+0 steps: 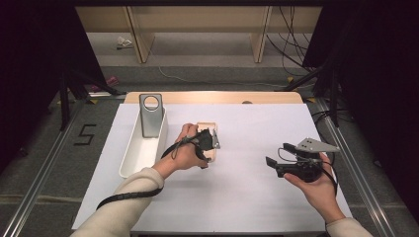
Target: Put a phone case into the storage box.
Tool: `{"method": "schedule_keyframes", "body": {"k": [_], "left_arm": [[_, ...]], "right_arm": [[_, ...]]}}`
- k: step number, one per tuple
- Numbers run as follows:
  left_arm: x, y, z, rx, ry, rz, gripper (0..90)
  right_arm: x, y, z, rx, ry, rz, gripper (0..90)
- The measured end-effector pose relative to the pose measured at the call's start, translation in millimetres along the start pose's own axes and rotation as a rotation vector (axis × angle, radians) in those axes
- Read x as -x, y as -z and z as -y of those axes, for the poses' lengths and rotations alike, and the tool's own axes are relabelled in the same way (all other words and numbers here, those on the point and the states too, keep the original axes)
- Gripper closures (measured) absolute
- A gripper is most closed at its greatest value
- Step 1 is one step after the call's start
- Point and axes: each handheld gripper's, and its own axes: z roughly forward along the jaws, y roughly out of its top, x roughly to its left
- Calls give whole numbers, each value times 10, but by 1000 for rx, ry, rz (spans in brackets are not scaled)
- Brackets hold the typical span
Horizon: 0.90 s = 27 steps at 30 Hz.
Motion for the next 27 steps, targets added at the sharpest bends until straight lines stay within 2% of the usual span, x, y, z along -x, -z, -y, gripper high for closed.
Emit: {"method": "schedule_keyframes", "body": {"k": [2,4,7,13,15,19,21,27], "left_arm": [[6,0,9,-3,9,4,184],[0,1,18,-4,-5,3,173],[-9,10,29,-6,-1,10,155],[-22,21,43,-21,-24,-6,155],[-15,19,48,-19,-17,-6,156],[-17,8,51,-33,-49,-7,156],[-10,1,54,-36,-43,-6,157],[-18,-50,60,-48,-63,-8,158]], "right_arm": [[2,-3,1,0,-1,-1,162],[0,-2,1,-1,0,0,162],[1,-4,2,-2,-1,0,162],[0,-5,2,-2,-1,1,162],[1,-5,2,-1,-1,0,162],[3,-6,3,-3,-1,0,162],[2,-7,3,-1,0,1,162],[4,-5,2,-3,-3,1,163]]}}
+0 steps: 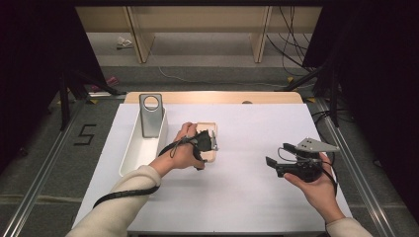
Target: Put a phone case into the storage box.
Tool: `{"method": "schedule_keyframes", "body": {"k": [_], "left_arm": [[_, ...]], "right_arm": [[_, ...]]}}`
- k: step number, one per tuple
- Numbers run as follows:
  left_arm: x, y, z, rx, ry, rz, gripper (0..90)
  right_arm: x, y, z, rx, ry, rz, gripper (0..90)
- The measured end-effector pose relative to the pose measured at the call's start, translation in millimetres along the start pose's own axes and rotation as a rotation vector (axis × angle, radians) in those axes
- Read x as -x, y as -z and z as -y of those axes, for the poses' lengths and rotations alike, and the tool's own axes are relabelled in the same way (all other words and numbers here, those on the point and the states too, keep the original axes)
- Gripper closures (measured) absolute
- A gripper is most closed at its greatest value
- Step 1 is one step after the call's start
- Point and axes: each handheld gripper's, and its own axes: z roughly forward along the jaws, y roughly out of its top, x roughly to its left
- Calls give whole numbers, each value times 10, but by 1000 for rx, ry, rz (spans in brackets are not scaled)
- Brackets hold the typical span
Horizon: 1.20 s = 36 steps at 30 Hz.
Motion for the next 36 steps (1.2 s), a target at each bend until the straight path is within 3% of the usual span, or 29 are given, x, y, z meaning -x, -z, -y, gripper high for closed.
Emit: {"method": "schedule_keyframes", "body": {"k": [12,20,22,25,29,36], "left_arm": [[16,-127,-9,-32,-44,17,160],[28,-203,-21,-46,-56,20,162],[42,-218,-17,-49,-43,30,162],[29,-235,-15,-53,-67,24,165],[41,-268,4,-61,-60,43,170],[31,-307,5,-51,-76,36,184]], "right_arm": [[-1,-2,0,0,0,-1,162],[0,0,0,0,0,-1,162],[-1,-1,0,2,0,-1,162],[0,-1,0,0,0,-1,162],[-2,-3,0,1,0,-1,162],[-1,-6,1,0,0,-1,162]]}}
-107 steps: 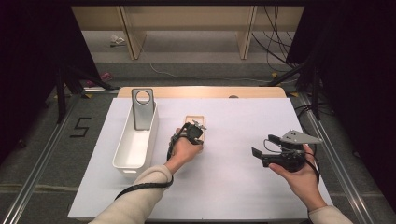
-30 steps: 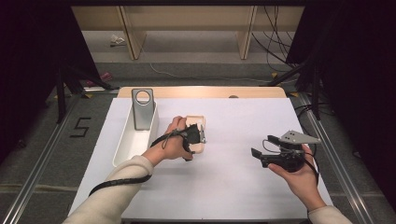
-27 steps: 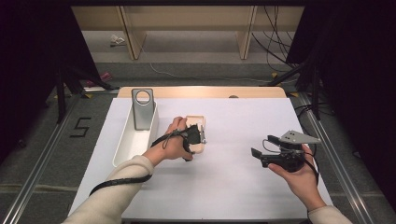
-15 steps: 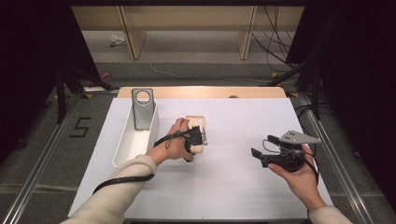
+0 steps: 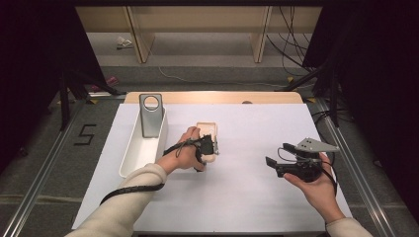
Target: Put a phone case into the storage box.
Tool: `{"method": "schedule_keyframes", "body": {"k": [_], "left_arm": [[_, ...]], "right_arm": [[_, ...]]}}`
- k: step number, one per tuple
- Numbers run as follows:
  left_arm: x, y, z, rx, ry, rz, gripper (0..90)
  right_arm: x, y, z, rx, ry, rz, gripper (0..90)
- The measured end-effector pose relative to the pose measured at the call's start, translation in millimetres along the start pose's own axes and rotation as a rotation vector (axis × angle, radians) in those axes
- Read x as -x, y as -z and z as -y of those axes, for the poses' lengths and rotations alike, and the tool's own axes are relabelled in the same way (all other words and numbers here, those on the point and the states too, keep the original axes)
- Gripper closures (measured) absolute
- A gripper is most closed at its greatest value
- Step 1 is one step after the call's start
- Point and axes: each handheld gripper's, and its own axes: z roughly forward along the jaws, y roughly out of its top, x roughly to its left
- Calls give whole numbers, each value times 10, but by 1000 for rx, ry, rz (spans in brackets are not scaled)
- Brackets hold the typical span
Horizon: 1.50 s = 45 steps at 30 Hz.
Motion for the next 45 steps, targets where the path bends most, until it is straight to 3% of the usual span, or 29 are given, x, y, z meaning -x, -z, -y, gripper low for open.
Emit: {"method": "schedule_keyframes", "body": {"k": [12,26,45], "left_arm": [[-16,-19,-7,-2,-6,36,210],[-12,7,-24,-13,-28,129,489],[-46,2,-51,-30,-41,224,676]], "right_arm": [[0,-3,2,-1,1,-1,162],[-3,-3,1,-3,1,-3,162],[-1,-3,1,-1,1,-3,163]]}}
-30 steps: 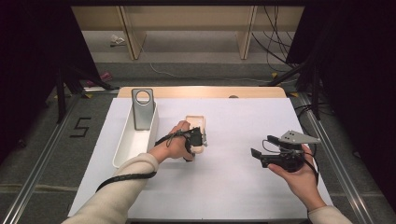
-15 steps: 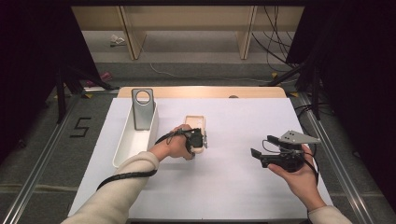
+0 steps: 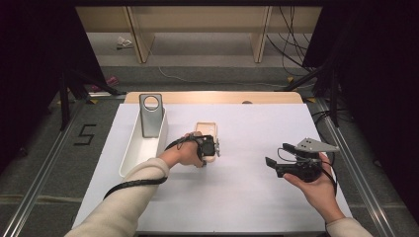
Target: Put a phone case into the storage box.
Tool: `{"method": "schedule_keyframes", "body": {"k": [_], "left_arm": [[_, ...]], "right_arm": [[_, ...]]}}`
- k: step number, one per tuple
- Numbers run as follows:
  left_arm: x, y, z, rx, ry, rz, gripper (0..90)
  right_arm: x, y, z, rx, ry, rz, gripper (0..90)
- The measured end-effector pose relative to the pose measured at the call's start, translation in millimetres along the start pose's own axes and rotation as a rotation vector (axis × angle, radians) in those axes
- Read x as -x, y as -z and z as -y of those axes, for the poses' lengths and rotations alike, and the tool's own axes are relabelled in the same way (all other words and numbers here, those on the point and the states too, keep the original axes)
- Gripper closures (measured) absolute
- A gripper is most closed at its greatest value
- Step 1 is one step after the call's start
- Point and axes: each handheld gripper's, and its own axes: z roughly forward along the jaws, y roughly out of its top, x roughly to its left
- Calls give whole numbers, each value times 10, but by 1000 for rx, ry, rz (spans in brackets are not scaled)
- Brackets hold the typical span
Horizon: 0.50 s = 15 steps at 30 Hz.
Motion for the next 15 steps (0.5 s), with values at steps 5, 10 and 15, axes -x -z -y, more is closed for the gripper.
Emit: {"method": "schedule_keyframes", "body": {"k": [5,10,15], "left_arm": [[-7,-1,-7,-5,2,21,720],[-15,-3,-17,-11,-8,31,756],[-21,-10,-31,-22,-28,18,808]], "right_arm": [[1,-1,0,0,0,0,162],[0,0,0,-2,0,-1,163],[2,-2,1,0,0,-1,162]]}}
